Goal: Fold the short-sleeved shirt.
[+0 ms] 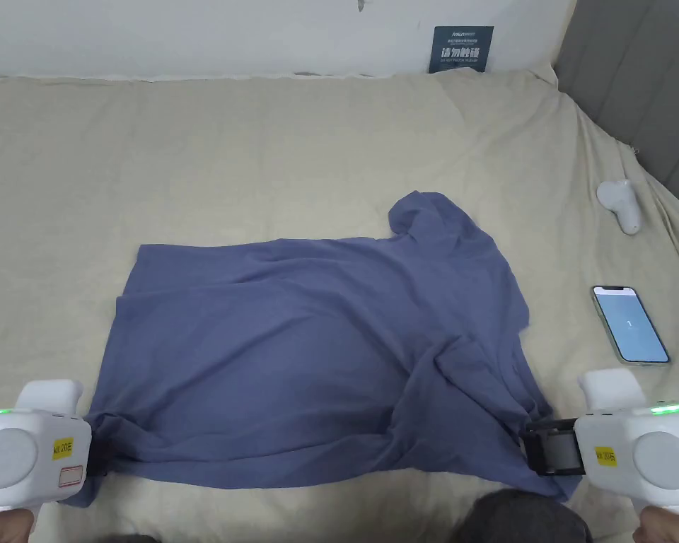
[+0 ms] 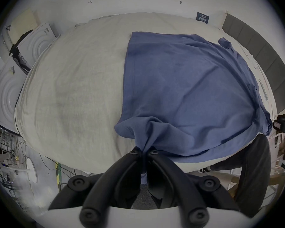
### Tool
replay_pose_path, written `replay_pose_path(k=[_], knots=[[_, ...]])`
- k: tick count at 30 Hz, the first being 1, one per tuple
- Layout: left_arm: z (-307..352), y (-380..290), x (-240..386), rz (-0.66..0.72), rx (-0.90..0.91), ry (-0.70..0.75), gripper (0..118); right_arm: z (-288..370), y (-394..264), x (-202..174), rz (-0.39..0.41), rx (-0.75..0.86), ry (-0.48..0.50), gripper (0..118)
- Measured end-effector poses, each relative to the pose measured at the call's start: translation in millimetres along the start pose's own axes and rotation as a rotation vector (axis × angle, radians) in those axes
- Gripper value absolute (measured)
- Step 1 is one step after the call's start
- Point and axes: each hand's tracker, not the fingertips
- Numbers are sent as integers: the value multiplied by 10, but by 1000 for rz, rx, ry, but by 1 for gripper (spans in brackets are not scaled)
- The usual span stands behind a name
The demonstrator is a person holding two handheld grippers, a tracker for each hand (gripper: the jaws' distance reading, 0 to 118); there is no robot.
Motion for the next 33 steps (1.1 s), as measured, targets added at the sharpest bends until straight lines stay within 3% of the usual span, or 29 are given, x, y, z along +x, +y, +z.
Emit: replay_pose_path(k=[6,7,8,10,11,23,33], knots=[[-2,33,5,15,-1,-12,5,-418,-64,-9,47,-149,3,117],[-4,40,0,17,0,-12,5,-459,-64,9,50,-159,9,103],[0,42,-11,18,-1,-11,5,-460,-55,34,47,-174,20,60],[4,51,-47,27,-4,-18,5,-423,-32,107,-38,-189,127,36],[6,52,-64,34,-2,-20,5,-372,-18,118,-20,-182,112,9],[77,20,-178,39,-5,-31,5,33,95,131,37,-89,103,6],[231,399,-195,63,86,-41,5,180,698,34,48,15,69,6]])
